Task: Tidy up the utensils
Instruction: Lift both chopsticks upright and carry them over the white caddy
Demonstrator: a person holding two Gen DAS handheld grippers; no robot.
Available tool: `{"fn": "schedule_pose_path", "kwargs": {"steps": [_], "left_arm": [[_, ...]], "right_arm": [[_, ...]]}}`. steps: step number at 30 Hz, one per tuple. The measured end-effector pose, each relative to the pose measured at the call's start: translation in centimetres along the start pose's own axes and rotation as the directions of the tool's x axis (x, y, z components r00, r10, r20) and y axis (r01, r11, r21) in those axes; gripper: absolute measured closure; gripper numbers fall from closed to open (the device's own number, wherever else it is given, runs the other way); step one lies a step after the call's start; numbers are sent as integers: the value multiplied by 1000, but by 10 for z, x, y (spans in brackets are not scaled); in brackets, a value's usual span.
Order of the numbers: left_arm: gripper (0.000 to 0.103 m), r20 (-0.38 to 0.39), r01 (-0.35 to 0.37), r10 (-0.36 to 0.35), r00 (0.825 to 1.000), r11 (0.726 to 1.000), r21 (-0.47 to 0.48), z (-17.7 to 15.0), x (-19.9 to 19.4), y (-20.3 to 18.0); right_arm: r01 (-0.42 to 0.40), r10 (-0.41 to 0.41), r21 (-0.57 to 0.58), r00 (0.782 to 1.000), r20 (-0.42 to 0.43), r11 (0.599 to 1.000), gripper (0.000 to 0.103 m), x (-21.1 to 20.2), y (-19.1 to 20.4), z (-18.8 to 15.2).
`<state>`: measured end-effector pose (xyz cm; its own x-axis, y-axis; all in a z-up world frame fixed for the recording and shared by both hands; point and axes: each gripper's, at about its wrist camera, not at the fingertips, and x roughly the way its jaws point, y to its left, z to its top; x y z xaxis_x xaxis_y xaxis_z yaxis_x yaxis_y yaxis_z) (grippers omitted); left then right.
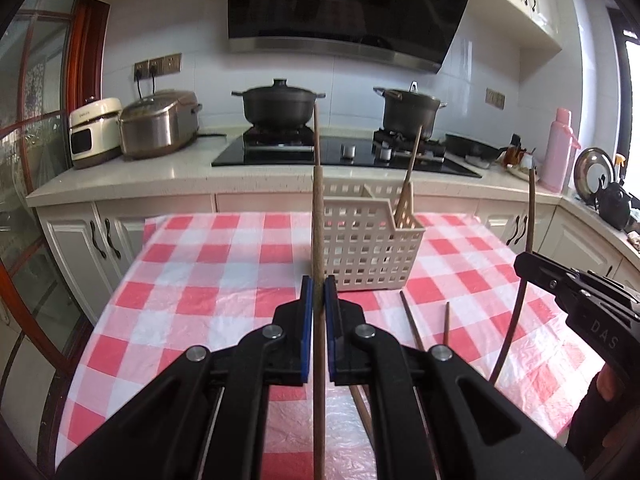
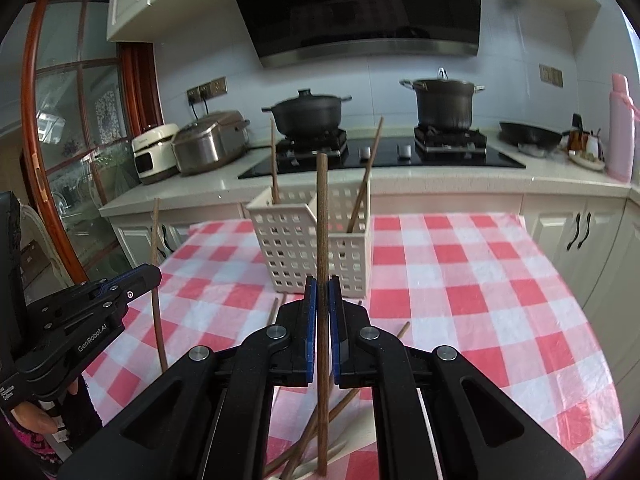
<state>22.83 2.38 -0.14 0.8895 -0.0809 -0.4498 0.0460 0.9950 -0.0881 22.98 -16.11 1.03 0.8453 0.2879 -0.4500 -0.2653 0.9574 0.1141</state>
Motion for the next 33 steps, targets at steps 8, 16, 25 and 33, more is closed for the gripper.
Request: {"fn": "schedule_pose_path", "kwargs": {"steps": [8,16,25,33], "left_arm": [[97,55,3,-4,998,1000,15,8,-24,-1],[97,82,6,-8,997,999,35,19,-30,-5],[97,93,51,-58,994,996,74,53,-26,-14],[97,94,70,-75,993,996,55,98,-8,-11]], "right_arm": [[4,-3,-20,999,48,1000,97,-18,9,8],[1,2,-39,997,76,999,97,-22,13,18],[-17,22,-45,994,106,999,97,-14,10,51],[-20,25,-40,994,110,999,97,8,0,84]]}}
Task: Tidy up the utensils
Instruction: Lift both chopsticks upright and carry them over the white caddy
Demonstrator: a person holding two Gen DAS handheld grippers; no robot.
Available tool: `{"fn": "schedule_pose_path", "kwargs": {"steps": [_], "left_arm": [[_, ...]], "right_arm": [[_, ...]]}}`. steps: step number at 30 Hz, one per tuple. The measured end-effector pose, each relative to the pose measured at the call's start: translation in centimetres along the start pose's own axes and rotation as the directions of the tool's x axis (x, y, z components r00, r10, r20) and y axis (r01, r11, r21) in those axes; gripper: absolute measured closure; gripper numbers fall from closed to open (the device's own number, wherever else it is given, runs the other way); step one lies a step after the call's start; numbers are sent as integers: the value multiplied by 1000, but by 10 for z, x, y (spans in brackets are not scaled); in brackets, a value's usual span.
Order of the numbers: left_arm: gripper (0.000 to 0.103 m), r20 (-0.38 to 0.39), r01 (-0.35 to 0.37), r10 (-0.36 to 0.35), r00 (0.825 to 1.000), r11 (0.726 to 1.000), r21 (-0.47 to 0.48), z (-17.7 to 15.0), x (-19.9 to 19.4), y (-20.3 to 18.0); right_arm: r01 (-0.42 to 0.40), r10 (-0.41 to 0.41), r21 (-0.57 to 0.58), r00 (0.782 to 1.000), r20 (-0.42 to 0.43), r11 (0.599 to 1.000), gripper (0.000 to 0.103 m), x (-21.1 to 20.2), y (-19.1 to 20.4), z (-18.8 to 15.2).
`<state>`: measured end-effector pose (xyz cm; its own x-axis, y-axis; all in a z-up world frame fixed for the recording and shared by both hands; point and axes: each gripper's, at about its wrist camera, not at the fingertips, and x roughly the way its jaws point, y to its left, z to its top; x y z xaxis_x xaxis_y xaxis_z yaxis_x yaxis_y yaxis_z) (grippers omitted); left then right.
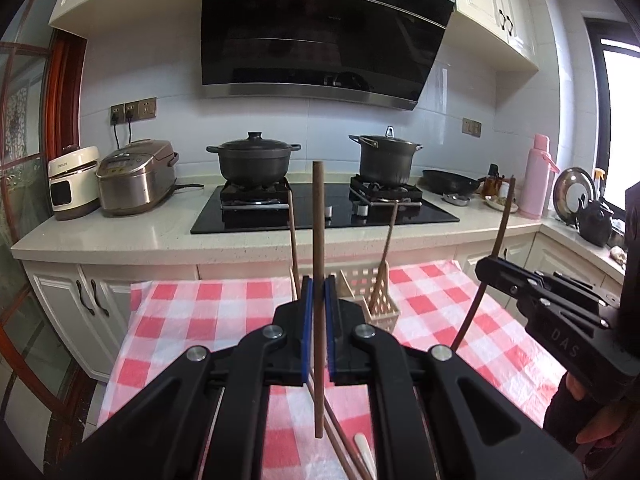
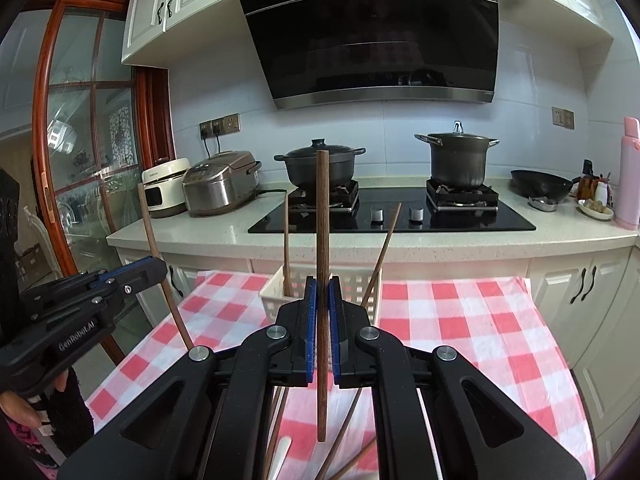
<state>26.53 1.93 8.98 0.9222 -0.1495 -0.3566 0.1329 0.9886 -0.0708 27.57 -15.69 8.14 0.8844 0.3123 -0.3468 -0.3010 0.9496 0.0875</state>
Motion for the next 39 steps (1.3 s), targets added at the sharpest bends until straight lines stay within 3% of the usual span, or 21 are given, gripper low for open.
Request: {"fn": "schedule_pose_path", "kwargs": {"steps": [13,21,29,39], "left_arm": [[97,123,-81,77,989,996,29,89,21,-17],[97,151,-97,96,984,995,-2,127,55,-16],[97,86,-84,86,993,996,-24,121,106,-9],[97,-68,-54,51,996,998,-40,83,156,5]], "right_arm": [[51,-49,-14,993,105,999,97,24,-11,62],[72,-70,-15,992,101,997,97,64,-20,80],[60,-59,-2,996,60,998,97,103,-26,70],[43,-42,2,996,-78,999,97,141,-33,48]]}}
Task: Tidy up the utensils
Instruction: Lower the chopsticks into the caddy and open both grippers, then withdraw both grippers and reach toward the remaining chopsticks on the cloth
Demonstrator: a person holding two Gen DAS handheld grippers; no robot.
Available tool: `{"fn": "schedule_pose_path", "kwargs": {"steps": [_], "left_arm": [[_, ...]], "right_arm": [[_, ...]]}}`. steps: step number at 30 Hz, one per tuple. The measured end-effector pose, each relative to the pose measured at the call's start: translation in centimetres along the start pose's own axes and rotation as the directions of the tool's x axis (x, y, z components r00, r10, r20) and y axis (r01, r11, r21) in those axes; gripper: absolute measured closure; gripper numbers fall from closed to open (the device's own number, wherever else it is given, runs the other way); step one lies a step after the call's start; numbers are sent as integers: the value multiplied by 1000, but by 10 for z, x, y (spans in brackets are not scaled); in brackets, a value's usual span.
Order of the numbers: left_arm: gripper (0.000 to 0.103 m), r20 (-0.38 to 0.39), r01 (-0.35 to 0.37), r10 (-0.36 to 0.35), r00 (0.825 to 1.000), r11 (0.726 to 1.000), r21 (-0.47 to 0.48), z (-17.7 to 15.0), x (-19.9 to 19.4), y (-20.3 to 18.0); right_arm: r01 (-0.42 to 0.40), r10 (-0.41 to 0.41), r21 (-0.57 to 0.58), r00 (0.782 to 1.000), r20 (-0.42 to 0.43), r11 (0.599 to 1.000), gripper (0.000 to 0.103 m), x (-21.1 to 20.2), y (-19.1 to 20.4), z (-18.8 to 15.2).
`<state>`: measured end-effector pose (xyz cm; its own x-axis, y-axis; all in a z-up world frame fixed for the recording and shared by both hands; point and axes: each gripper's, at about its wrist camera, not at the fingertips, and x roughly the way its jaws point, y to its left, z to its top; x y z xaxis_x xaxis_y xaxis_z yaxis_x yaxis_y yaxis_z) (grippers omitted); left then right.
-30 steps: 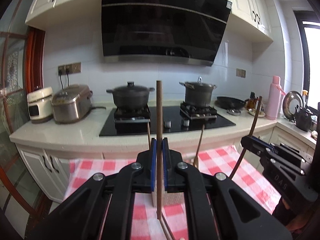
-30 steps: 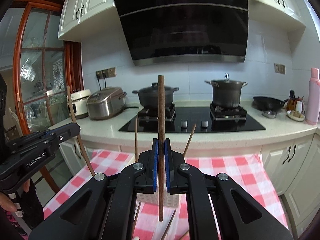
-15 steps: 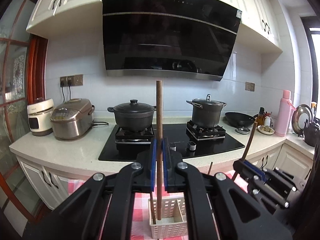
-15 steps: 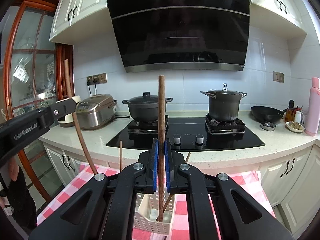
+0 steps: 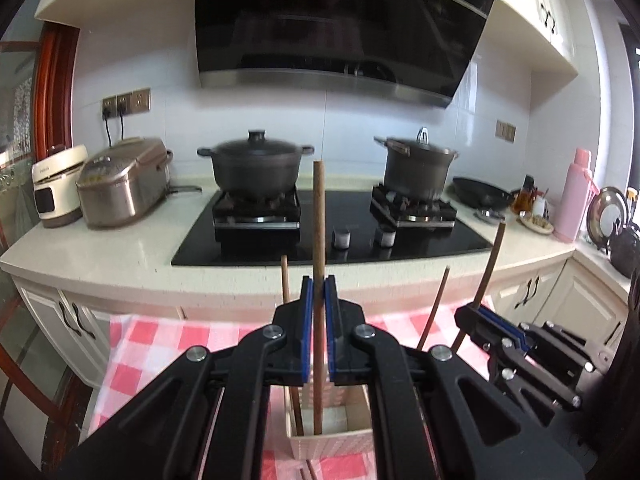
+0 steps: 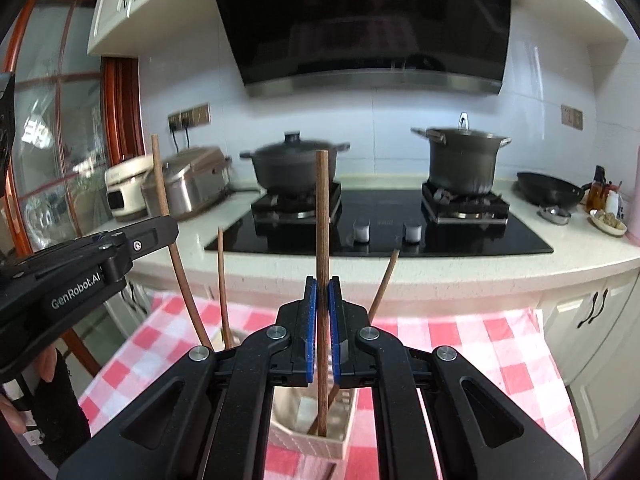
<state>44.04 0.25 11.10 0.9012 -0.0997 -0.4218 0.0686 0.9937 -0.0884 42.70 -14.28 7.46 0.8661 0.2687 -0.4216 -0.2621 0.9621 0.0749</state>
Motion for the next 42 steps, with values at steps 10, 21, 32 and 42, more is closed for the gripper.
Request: {"fn": "schedule_pose_path", "kwargs": {"steps": [10,21,32,42], "left_arm": [[74,-38,-64,63,997,997,-37,-11,25,19],[38,5,-134,134,991,990,-46,-34,-8,34],[6,11,-215,215,977,977,4,-111,-43,30],[5,-88,-219,220,972,975,22,-181,-49,33]], "right_arm": [[19,-18,11,997,-78,1000,86,35,-6,-10],[65,-64,2,997,-46,998,76,2,-15,-26],[93,-89,50,993,-73,994,60,-45,-36,-80],[114,-101,86,985,-137,990,54,-65,-40,-136]]}}
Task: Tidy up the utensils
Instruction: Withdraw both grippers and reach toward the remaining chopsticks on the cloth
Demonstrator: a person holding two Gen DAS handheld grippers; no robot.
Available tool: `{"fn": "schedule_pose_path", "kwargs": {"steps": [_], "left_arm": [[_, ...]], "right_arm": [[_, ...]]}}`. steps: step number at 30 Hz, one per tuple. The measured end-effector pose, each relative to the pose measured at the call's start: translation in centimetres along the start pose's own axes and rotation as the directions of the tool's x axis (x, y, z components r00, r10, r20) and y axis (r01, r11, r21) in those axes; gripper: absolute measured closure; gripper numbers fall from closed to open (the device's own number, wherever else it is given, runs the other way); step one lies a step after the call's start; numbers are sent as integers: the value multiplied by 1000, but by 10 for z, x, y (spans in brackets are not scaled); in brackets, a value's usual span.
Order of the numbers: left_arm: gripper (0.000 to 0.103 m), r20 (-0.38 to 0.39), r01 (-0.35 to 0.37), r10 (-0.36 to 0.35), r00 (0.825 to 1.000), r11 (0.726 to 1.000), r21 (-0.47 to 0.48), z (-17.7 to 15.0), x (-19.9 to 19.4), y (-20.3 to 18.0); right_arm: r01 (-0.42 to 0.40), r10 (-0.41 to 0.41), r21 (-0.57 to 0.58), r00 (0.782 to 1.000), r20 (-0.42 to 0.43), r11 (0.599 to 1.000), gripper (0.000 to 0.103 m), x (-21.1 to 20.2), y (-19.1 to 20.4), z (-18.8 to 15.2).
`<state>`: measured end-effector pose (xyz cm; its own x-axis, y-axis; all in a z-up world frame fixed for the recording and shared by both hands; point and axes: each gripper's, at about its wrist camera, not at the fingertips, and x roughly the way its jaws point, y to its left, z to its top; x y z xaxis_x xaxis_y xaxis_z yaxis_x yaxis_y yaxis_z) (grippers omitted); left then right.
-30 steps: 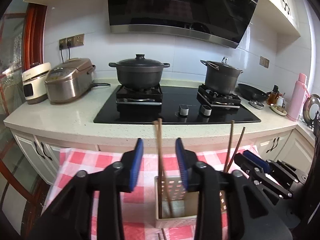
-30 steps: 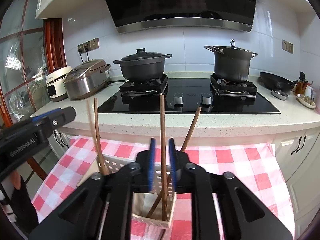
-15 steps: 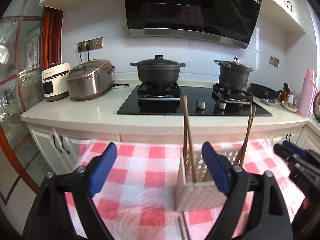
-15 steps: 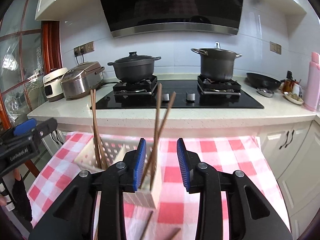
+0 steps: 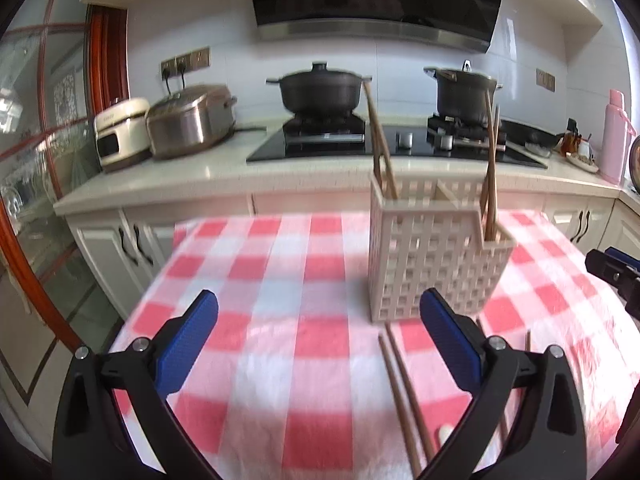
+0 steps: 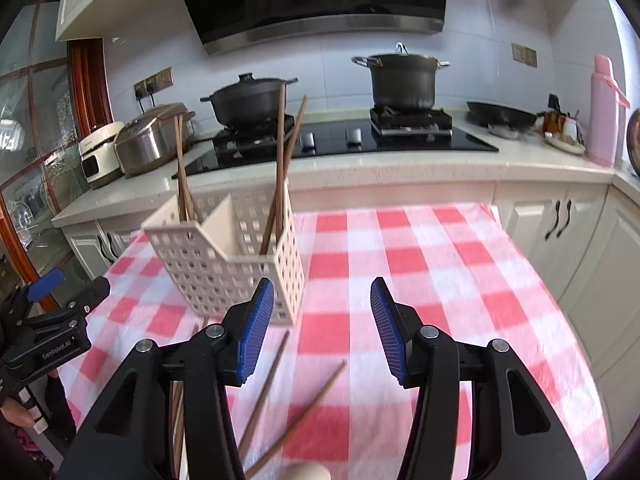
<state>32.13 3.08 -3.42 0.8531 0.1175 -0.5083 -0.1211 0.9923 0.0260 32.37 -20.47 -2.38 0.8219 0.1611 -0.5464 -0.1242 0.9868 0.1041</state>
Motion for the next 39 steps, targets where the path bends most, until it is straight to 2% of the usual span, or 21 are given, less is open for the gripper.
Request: {"fn": "schedule_pose_path", "kwargs": {"steps": [9,18,22,29,39], "left_arm": [[5,-65,-28,27,997,999,-23,-44,5,19],[5,-112,-25,22,993,999,-27,-57,16,31],[5,-108,-24,22,994,999,-23,-57,15,35],[5,-117,0,-2,993,1000,-20,-57,15,38],[5,-139,18,-22,990,999,-26,-59,21,39]], "right_arm": [[7,-7,5,997,-74,1000,54,15,7,-33],[8,-17,-48,982,-190,999,54,52,34,-52],[11,-25,-60,971,-238,998,55,69,42,-54],[30,-58,-94,948,-313,995,70,89,55,-56],[67,-113,-140,931,-348,988,80,104,64,-61]]}}
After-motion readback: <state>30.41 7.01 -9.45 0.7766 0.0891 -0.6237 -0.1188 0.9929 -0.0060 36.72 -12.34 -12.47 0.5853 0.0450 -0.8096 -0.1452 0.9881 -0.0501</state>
